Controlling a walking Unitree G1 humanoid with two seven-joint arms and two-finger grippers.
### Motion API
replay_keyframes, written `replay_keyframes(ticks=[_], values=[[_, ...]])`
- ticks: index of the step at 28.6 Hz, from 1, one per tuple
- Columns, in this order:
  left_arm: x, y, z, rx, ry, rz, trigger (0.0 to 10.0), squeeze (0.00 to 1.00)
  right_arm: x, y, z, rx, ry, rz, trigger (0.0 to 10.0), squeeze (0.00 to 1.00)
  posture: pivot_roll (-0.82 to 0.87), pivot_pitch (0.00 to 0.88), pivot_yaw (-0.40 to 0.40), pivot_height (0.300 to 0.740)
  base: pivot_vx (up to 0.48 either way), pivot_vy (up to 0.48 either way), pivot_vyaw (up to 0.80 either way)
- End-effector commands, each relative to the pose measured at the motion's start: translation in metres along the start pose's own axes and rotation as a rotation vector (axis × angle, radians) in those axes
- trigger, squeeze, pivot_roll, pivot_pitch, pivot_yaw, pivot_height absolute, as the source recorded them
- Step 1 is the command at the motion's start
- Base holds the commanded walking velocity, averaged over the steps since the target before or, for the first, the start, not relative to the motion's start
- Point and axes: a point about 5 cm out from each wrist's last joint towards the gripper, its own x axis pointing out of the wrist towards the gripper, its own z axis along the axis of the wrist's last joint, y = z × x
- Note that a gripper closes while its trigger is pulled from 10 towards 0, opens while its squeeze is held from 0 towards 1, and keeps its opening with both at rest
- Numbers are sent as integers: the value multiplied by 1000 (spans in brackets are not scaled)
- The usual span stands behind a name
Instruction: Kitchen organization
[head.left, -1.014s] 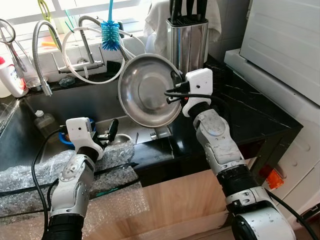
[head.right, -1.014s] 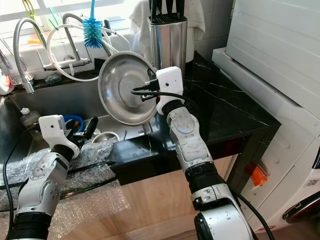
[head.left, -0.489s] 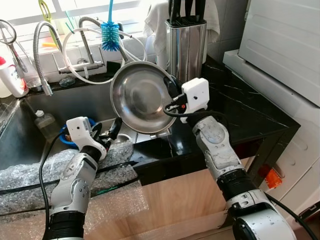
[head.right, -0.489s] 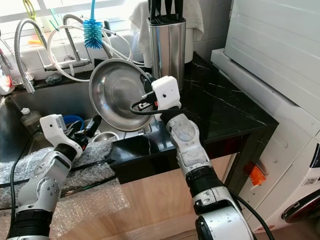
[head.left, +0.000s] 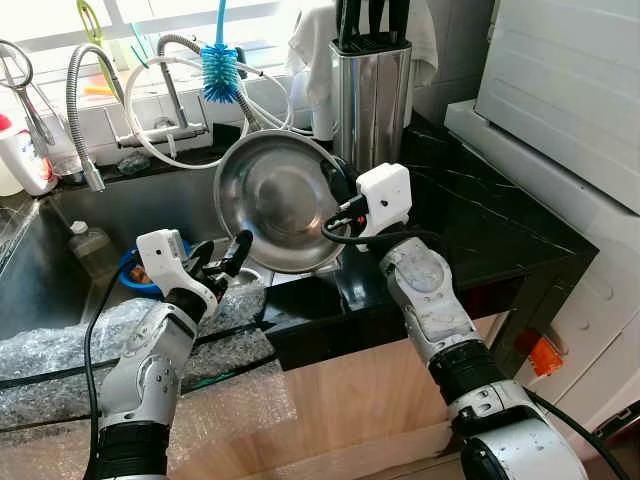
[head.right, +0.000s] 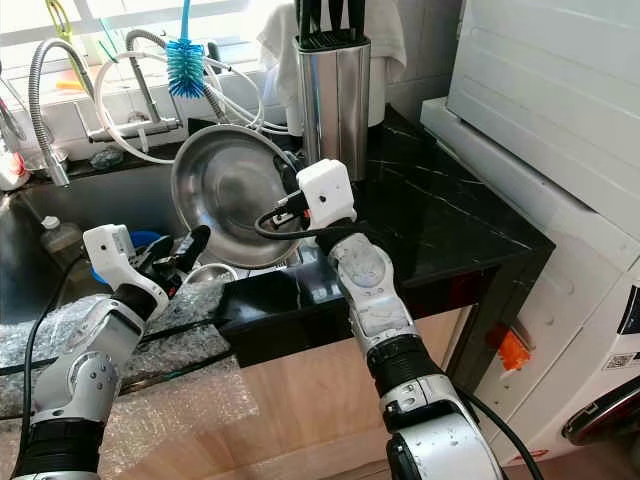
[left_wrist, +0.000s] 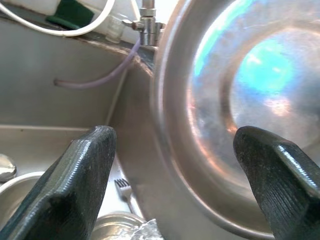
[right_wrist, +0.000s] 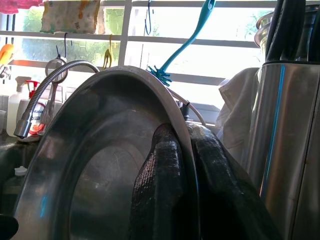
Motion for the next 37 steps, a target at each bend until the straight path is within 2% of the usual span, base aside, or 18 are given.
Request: replay_keyframes(ticks=[1,8,14,17,20,21,22,24,25,29,30,37], values=[[5,-9,13,7,-41,-35,10000,0,8,-1,17,-3,-75,2,10000,0,-36,0,104,740,0,0,0],[10,-12,22,35,-60,-54,10000,0,13,-3,27,1,-112,-3,10000,0,-32,0,105,740,0,0,0],[9,-12,21,39,-53,-48,10000,0,14,-1,31,8,-124,-2,10000,0,-32,0,106,740,0,0,0],[9,-13,20,35,-49,-47,8627,0,15,-2,34,26,-137,-3,10000,0,-32,0,106,740,0,0,0],[9,-13,19,30,-46,-47,9490,0,16,-2,38,75,-150,0,10000,0,-34,0,106,740,0,0,0],[10,-13,19,28,-47,-45,9255,0,16,-2,38,84,-152,2,10000,0,-37,0,107,740,0,0,0],[10,-13,19,25,-48,-45,7608,0,16,-2,39,91,-152,5,10000,0,-37,0,106,740,0,0,0],[10,-13,19,24,-49,-44,7608,0,16,-2,39,94,-152,6,10000,0,-37,0,106,740,0,0,0],[10,-14,19,19,-51,-44,1922,0,16,-2,38,101,-150,10,10000,0,-38,0,106,740,0,0,0],[10,-14,19,16,-51,-43,1922,0,15,-2,38,102,-149,12,10000,0,-38,0,105,740,0,0,0],[11,-14,19,12,-54,-41,0,0,15,-1,37,104,-144,12,10000,0,-37,0,105,740,0,0,0],[11,-13,19,-20,-64,-29,0,0,13,1,33,138,-121,12,10000,0,-36,0,104,740,0,0,0]])
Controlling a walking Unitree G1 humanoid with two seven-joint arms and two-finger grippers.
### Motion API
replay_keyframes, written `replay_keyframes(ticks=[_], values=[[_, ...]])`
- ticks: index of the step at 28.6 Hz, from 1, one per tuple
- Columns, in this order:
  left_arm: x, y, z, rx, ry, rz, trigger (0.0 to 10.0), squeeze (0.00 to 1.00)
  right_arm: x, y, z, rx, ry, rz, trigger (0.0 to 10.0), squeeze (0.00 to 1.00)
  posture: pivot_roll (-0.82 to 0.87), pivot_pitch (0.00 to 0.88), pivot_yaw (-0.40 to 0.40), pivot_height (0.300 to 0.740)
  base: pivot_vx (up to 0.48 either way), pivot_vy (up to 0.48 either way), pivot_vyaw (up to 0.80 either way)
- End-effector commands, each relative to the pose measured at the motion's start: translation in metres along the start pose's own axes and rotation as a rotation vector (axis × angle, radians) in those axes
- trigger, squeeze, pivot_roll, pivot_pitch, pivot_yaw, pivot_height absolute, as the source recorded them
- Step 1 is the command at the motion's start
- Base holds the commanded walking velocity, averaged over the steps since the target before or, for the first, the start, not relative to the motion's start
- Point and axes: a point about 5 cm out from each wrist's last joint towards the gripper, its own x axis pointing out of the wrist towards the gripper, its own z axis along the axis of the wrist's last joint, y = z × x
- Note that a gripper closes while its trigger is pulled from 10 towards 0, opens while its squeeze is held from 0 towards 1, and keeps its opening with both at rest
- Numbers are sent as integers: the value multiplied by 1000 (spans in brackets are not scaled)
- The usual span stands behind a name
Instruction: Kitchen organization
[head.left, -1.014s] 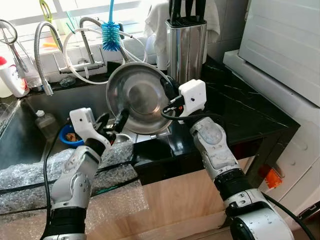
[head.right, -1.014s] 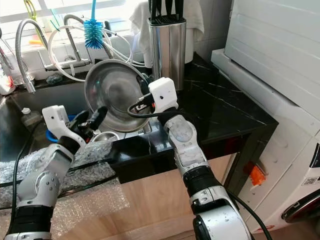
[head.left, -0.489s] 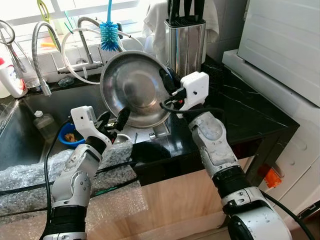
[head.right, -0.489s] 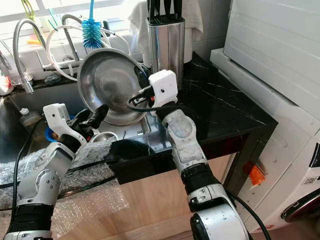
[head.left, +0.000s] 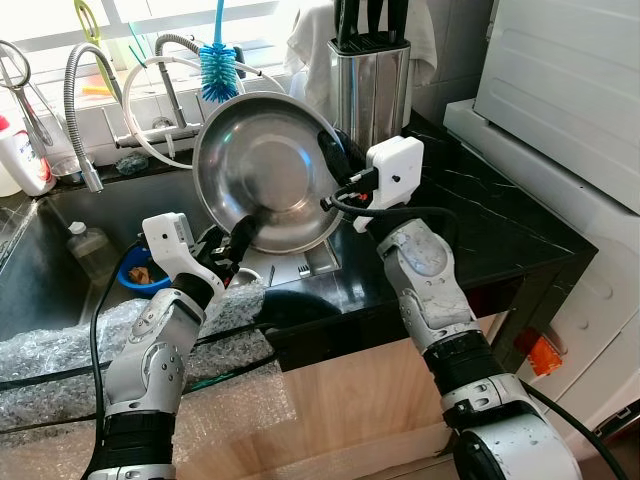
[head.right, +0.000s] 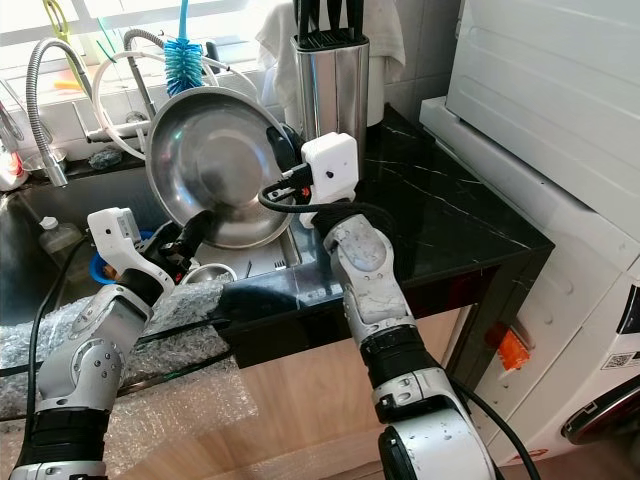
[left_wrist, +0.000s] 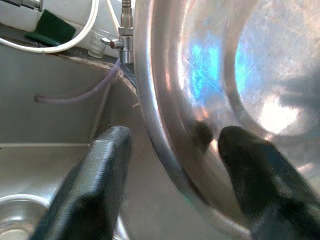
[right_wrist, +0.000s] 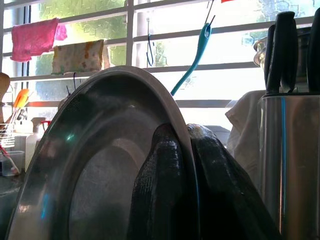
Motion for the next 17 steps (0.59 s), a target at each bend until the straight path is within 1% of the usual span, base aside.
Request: replay_keyframes(ticks=[1,17], values=[[2,-1,7,0,-23,3,0,0,2,1,7,18,-31,0,10000,0,-36,0,104,740,0,0,0],[1,0,8,-33,-33,12,0,0,0,5,3,45,-14,-2,10000,0,-34,0,105,740,0,0,0]])
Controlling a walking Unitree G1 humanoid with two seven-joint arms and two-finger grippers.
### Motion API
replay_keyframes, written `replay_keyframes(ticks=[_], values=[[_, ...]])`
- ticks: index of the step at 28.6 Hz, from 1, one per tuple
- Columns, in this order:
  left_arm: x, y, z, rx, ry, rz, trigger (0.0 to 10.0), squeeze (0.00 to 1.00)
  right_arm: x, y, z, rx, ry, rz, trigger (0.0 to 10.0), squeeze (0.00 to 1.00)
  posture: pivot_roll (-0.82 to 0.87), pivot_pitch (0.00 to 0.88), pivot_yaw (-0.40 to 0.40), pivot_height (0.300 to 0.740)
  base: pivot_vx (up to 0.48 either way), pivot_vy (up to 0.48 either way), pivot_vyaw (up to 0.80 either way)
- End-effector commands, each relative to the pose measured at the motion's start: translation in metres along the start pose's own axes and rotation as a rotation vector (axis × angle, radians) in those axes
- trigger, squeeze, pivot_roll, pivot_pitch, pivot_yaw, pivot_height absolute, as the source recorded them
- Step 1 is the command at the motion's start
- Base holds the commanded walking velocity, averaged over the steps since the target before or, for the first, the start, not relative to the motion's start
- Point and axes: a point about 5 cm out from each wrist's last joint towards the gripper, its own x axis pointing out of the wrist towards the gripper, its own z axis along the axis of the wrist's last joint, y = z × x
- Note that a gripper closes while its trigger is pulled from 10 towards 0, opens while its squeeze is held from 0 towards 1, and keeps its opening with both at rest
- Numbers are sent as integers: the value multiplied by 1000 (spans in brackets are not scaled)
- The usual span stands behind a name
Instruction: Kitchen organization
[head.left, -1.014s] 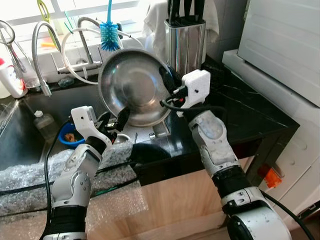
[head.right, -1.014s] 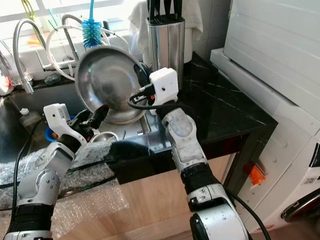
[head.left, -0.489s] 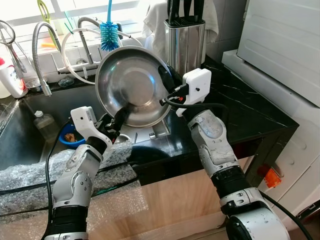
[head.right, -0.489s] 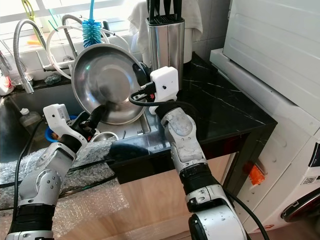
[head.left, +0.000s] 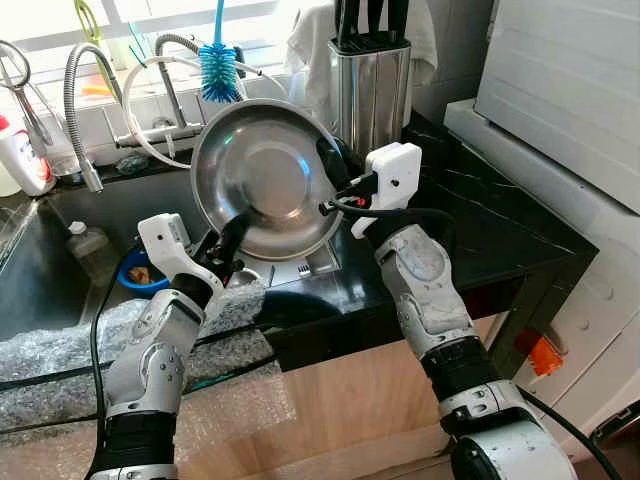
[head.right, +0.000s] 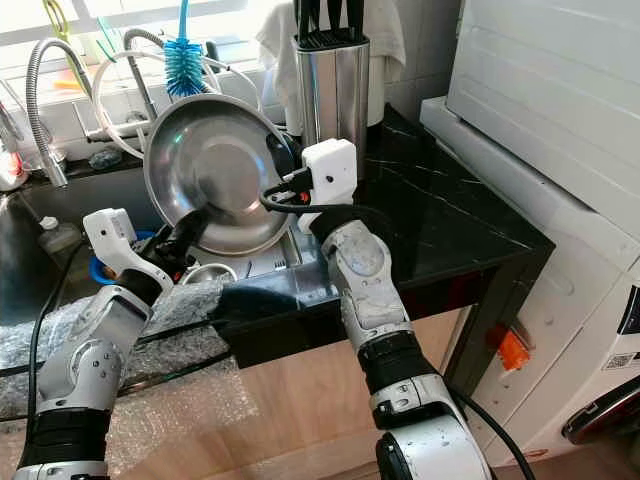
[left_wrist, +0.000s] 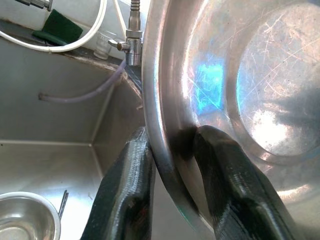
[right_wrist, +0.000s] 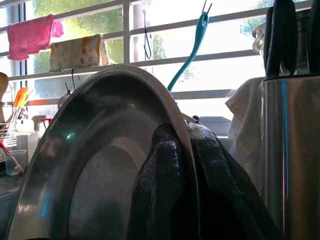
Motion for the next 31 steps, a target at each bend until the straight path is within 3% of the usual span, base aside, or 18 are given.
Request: replay_keyframes(ticks=[1,18,19,20,31], values=[[2,-3,7,-11,-20,-10,0,0,3,4,8,11,-32,8,10000,0,-34,0,105,740,0,0,0],[2,-5,6,-50,-19,-18,0,0,2,1,5,11,-10,-20,10000,0,-36,0,109,740,0,0,0],[2,-5,6,-53,-20,-17,0,0,2,1,4,16,-8,-21,10000,961,-35,0,107,740,0,0,0],[2,-5,6,-55,-21,-16,0,0,2,1,4,24,-6,-23,10000,1000,-33,0,105,740,0,0,0],[2,-4,7,-77,-33,1,0,0,6,-2,9,18,-13,-39,10000,1000,-33,0,106,740,0,0,0]])
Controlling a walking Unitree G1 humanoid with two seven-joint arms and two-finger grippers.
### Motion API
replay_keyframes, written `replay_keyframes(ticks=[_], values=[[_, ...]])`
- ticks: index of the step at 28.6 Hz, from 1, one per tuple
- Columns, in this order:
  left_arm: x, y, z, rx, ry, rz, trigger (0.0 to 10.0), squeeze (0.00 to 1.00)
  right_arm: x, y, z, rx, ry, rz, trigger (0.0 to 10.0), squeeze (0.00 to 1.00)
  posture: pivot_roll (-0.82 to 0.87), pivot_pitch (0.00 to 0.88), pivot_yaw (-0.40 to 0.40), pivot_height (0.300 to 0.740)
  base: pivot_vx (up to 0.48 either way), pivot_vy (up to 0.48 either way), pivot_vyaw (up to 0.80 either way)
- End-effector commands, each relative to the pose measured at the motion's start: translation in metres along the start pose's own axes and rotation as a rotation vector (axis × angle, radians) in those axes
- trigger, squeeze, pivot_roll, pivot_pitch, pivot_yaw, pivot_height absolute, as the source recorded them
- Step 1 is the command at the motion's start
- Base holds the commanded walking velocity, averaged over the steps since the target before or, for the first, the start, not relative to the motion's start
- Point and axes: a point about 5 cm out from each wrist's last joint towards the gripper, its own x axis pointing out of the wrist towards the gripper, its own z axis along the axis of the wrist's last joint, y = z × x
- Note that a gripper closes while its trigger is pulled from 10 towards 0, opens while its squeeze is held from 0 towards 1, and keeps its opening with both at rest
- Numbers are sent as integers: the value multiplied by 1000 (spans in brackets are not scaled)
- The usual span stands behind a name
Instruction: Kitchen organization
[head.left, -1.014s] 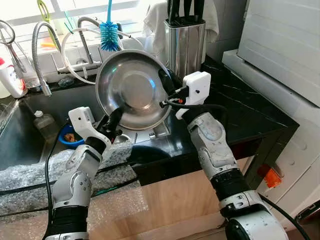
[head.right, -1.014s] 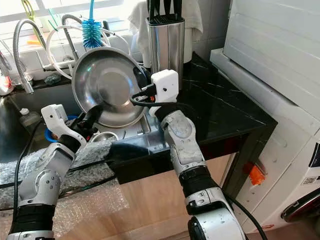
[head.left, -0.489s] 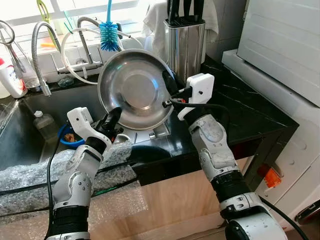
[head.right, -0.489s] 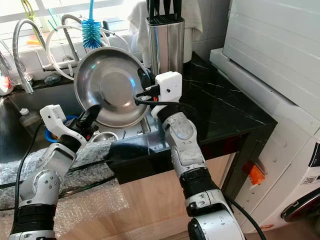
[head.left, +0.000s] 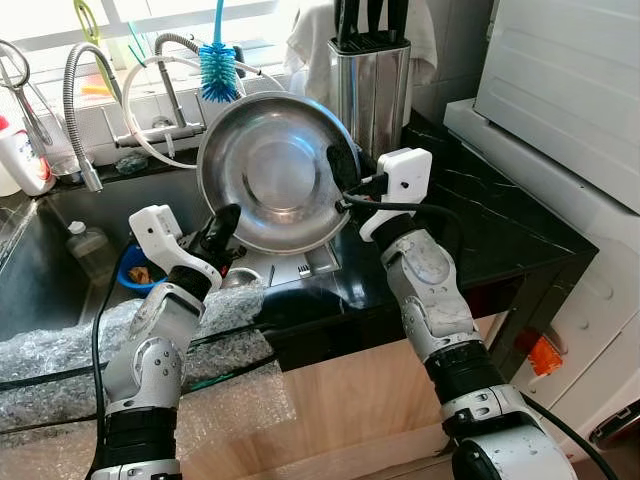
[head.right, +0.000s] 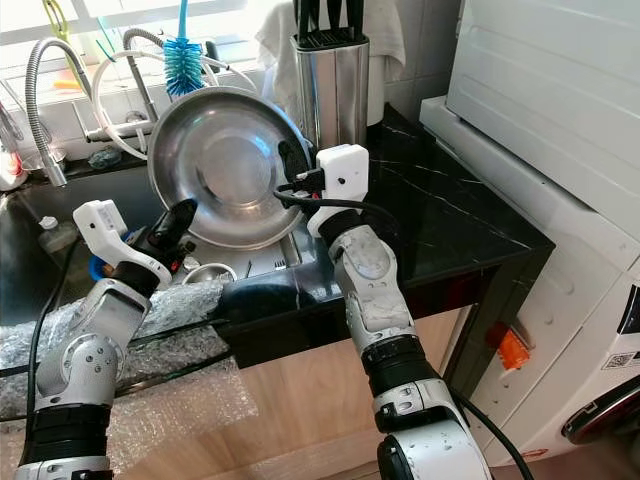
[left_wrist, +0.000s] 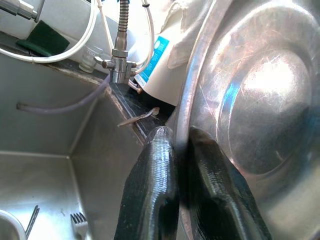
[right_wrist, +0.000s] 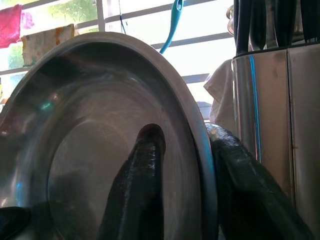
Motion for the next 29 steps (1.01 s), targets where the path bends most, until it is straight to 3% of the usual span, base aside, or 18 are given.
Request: replay_keyframes(ticks=[1,5,6,13,15,20,22,23,24,25,26,27,29], values=[[-1,5,-2,15,23,44,0,0,10,8,17,-12,-61,34,10000,1000,-33,0,106,740,0,0,0],[-1,5,-2,11,20,47,0,0,10,8,17,-8,-63,26,10000,1000,-33,0,106,740,0,0,0],[0,5,-2,5,16,53,0,0,10,7,18,-10,-64,14,10000,0,-38,0,111,740,0,0,0],[2,10,1,-41,-15,90,0,0,7,-7,27,-14,-91,-112,10000,0,-43,0,114,740,0,0,0],[4,13,6,-88,-58,128,0,0,5,-16,31,-17,-101,-205,10000,0,-47,0,114,740,0,0,0],[8,23,32,-60,-211,280,0,0,-3,-31,42,-104,-108,-395,10000,0,-55,0,112,740,0,0,0],[9,24,38,-22,-234,300,0,0,-6,-32,43,-112,-108,-418,10000,0,-55,0,112,740,0,0,0],[10,26,45,102,-249,327,2824,0,-14,-34,40,-114,-80,-483,10000,0,-64,0,112,740,0,0,0],[10,26,45,102,-249,327,2824,0,-14,-34,40,-114,-80,-483,10000,0,-64,0,112,740,0,0,0],[11,27,47,154,-254,345,3647,0,-19,-35,37,-111,-48,-529,10000,0,-64,0,112,740,0,0,0],[11,27,48,203,-247,349,8471,0,-27,-36,29,-71,11,-583,10000,0,-68,0,110,740,0,0,0],[12,28,46,252,-234,340,10000,0,-34,-33,25,-51,25,-592,10000,0,-71,0,109,740,0,0,0],[12,29,44,283,-226,332,10000,0,-40,-29,25,-76,9,-574,10000,0,-75,0,108,740,0,0,0]])
